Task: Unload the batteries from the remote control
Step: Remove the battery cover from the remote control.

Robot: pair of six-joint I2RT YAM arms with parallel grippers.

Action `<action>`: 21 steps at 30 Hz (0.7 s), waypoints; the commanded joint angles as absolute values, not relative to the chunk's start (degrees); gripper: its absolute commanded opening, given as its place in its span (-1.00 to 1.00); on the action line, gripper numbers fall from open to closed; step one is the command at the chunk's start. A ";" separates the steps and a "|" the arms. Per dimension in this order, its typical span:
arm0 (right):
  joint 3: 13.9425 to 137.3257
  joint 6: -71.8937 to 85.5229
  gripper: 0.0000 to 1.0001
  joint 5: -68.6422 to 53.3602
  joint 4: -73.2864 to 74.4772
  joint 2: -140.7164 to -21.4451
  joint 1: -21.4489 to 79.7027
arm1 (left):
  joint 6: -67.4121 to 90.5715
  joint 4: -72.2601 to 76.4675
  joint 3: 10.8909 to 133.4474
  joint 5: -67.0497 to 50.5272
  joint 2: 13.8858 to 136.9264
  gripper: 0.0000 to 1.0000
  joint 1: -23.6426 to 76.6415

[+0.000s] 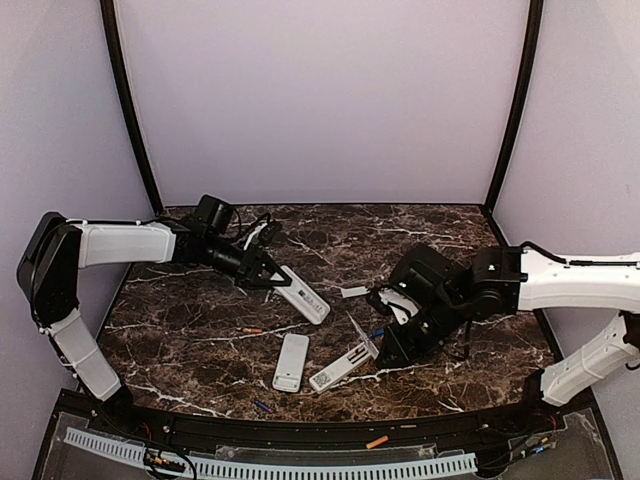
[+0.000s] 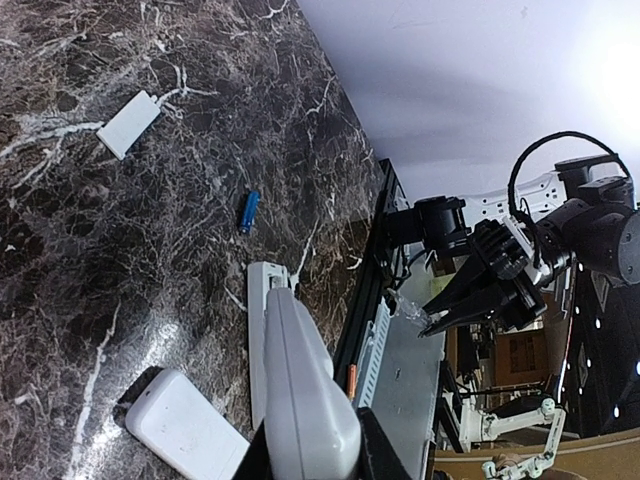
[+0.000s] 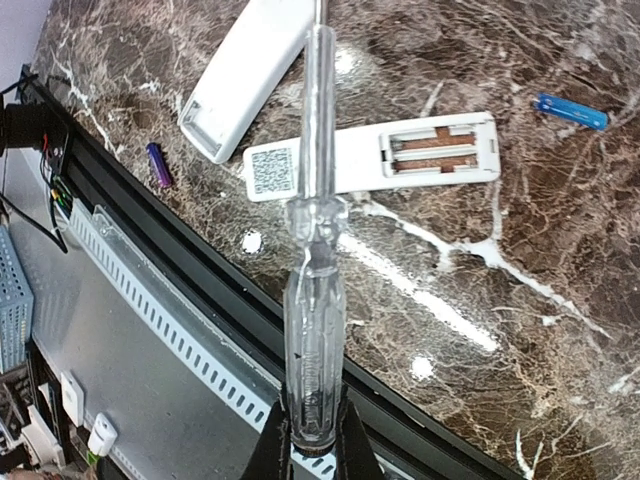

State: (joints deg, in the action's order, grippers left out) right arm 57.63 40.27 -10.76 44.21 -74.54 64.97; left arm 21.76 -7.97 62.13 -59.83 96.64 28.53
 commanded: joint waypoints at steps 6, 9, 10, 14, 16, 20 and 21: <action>67.34 36.20 -1.00 -9.95 50.29 -84.75 68.24 | 18.41 -11.89 64.45 -62.11 97.14 -1.00 31.94; 68.89 35.38 -1.00 -9.38 52.26 -87.20 68.72 | 18.53 -12.23 64.78 -62.29 97.41 -1.00 32.16; 69.17 35.22 -1.00 -9.05 52.82 -87.75 68.78 | 18.54 -12.31 64.87 -62.39 97.45 -1.00 32.16; 70.76 34.59 -1.00 -8.14 54.24 -89.40 68.95 | 18.54 -12.41 64.87 -62.54 97.59 -1.00 32.69; 71.69 34.17 -1.00 -8.20 54.76 -90.15 69.05 | 18.47 -12.54 64.93 -62.51 97.71 -1.00 32.96; 72.86 33.46 -1.00 -7.60 56.22 -91.43 69.34 | 18.37 -12.78 65.11 -62.41 97.90 -1.00 33.26; 73.06 33.34 -1.00 -7.52 56.37 -91.65 69.47 | 18.37 -12.84 65.12 -62.41 98.02 -1.00 33.28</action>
State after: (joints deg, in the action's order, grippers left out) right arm 70.96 34.70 -8.97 54.19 -90.37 68.60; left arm 19.66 -11.57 63.61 -60.58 98.04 32.58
